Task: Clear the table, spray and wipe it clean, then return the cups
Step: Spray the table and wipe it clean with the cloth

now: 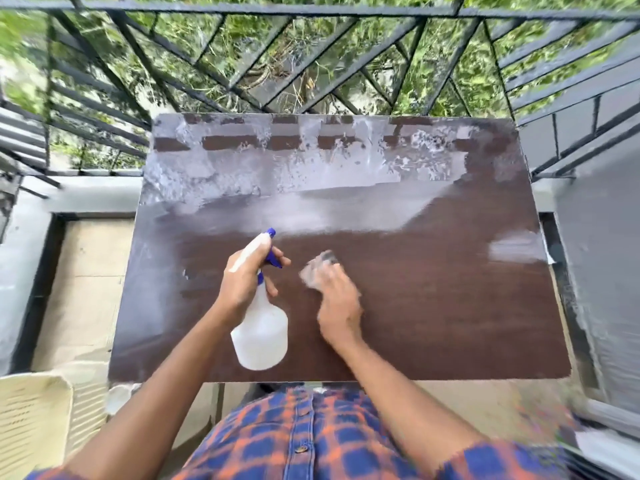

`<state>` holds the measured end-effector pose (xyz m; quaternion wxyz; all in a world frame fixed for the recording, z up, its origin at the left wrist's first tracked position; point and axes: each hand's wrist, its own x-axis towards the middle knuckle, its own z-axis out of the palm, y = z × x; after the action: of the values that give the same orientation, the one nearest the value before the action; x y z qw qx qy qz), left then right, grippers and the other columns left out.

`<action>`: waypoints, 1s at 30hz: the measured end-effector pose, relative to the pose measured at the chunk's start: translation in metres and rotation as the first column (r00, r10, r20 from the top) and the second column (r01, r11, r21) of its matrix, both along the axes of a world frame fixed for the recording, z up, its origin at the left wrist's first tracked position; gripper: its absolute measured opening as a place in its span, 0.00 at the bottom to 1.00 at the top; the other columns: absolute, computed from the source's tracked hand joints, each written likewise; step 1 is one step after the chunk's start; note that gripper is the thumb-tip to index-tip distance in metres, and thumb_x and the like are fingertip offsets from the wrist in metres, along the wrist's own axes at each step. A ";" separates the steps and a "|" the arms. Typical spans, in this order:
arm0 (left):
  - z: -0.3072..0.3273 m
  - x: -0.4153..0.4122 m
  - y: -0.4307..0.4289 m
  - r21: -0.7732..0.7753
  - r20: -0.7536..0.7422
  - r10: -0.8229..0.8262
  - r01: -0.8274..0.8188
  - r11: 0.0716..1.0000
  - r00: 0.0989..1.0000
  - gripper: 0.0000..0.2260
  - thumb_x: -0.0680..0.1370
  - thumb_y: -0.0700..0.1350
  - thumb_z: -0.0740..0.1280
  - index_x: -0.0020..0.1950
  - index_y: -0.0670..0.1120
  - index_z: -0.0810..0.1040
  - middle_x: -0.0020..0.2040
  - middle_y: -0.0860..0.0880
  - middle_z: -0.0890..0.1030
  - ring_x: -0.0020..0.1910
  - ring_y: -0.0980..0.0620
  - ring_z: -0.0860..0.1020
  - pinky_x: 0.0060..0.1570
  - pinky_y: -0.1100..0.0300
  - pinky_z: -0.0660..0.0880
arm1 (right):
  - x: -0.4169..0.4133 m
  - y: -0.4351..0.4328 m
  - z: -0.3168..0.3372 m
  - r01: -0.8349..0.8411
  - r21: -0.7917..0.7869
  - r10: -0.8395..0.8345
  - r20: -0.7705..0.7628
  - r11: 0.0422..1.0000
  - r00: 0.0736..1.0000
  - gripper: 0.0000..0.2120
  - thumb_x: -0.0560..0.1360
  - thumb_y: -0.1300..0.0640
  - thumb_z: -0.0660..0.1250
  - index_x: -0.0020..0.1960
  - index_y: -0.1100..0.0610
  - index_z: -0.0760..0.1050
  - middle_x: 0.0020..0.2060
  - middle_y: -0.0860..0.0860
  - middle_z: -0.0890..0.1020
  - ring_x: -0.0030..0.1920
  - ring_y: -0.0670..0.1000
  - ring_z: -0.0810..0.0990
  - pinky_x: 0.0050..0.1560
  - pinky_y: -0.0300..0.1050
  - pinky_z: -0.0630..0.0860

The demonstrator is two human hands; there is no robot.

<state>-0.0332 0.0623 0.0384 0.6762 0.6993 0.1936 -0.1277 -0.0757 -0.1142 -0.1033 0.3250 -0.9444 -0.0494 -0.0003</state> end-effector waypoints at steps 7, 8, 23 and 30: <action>-0.005 -0.019 0.040 0.009 -0.033 0.021 -0.020 1.000 0.999 0.21 0.85 0.51 0.60 0.45 0.34 0.79 0.46 0.37 0.84 0.31 0.39 0.76 0.25 0.57 0.73 | -0.015 0.039 0.035 -0.204 0.290 0.198 0.048 0.935 0.979 0.26 0.73 0.74 0.60 0.67 0.58 0.79 0.68 0.48 0.77 0.73 0.43 0.70 0.76 0.42 0.61; -0.006 -0.022 0.047 0.024 -0.041 0.020 -0.019 1.000 0.999 0.22 0.85 0.51 0.60 0.45 0.34 0.79 0.46 0.39 0.85 0.27 0.39 0.75 0.26 0.56 0.74 | -0.005 0.022 0.029 -0.096 0.233 0.081 0.071 0.968 0.994 0.27 0.74 0.74 0.58 0.68 0.58 0.78 0.68 0.51 0.77 0.73 0.48 0.71 0.77 0.45 0.62; -0.007 -0.053 0.098 0.046 -0.071 0.082 -0.078 0.996 0.994 0.21 0.85 0.51 0.61 0.45 0.34 0.79 0.45 0.39 0.85 0.29 0.40 0.76 0.31 0.57 0.74 | -0.038 0.121 0.016 -0.782 0.101 0.786 0.006 0.615 0.618 0.20 0.73 0.72 0.61 0.59 0.60 0.82 0.65 0.53 0.80 0.62 0.60 0.77 0.65 0.53 0.72; -0.006 -0.051 0.099 0.068 -0.066 0.029 -0.024 0.997 0.997 0.21 0.85 0.52 0.59 0.48 0.35 0.79 0.47 0.41 0.86 0.20 0.43 0.72 0.28 0.59 0.72 | -0.023 -0.037 0.026 -0.135 0.024 0.131 0.113 0.991 0.985 0.24 0.74 0.73 0.56 0.66 0.61 0.79 0.68 0.54 0.78 0.73 0.53 0.71 0.77 0.47 0.63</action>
<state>-0.0839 0.1612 0.0322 0.6470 0.7144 0.2295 -0.1353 -0.0987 -0.1513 -0.0774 0.3357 -0.9323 -0.1304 -0.0321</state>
